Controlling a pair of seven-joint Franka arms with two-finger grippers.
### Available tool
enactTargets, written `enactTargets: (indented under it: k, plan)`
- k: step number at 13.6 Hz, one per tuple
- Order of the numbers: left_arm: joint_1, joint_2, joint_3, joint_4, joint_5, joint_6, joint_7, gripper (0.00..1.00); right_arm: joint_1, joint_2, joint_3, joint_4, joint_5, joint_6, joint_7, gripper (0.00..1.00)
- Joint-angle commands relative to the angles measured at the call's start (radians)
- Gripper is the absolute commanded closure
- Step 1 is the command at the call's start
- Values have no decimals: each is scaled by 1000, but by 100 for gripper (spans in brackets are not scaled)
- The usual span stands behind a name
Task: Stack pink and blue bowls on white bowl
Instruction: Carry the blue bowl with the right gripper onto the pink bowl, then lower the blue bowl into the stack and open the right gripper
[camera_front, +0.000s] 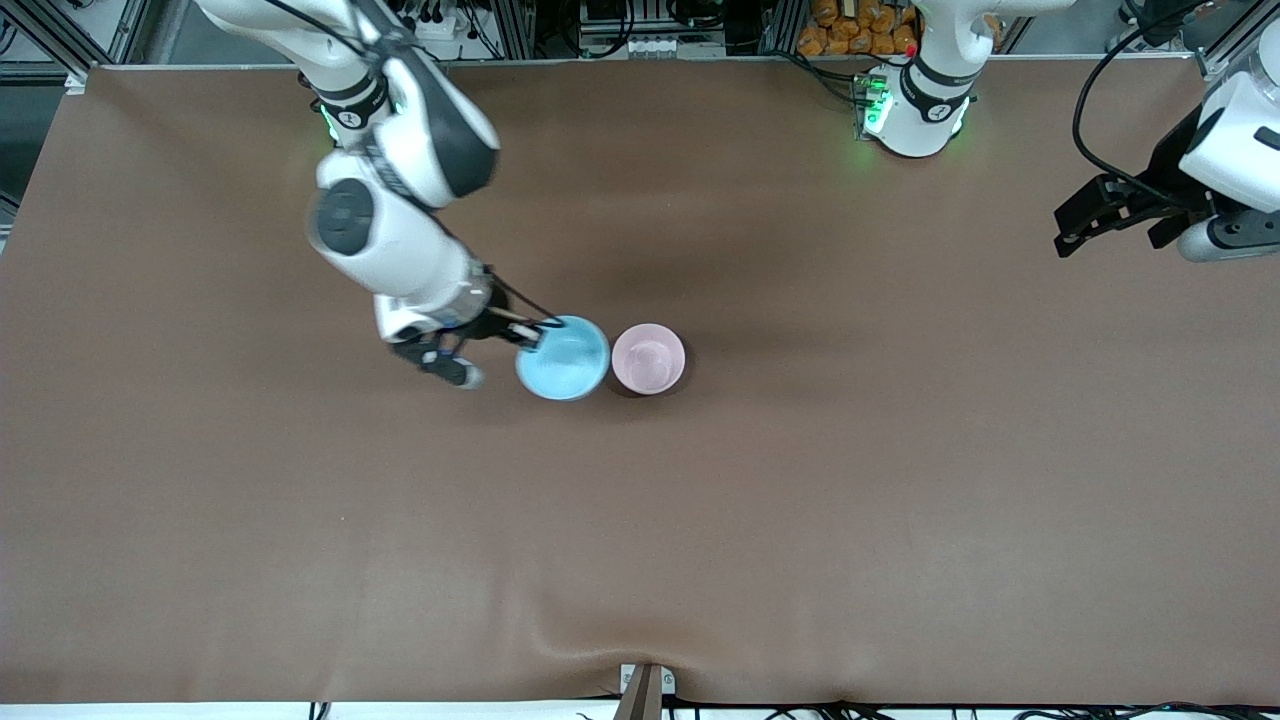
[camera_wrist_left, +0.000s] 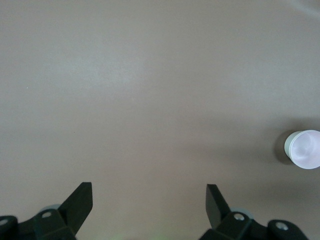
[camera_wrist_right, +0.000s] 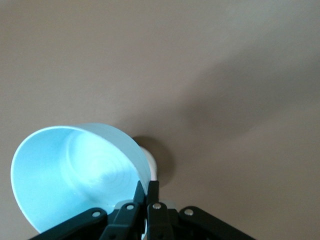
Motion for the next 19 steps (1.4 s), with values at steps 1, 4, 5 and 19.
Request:
enactTargets:
  k: [1, 4, 5, 19]
  plan:
    - [-15, -34, -11, -37, -14, -15, 11, 0, 87, 84, -16, 17, -8, 96, 116, 100]
    - [-5, -33, -23, -34, -14, -19, 12, 0, 135, 123, -21, 18, -50, 101, 144, 100]
    - [-4, -31, -22, -37, -14, -30, 12, 0, 149, 141, -21, 18, -74, 102, 164, 100]
    - [119, -22, -14, -23, 0, -50, 156, 0, 207, 239, -23, 31, -130, 190, 230, 100]
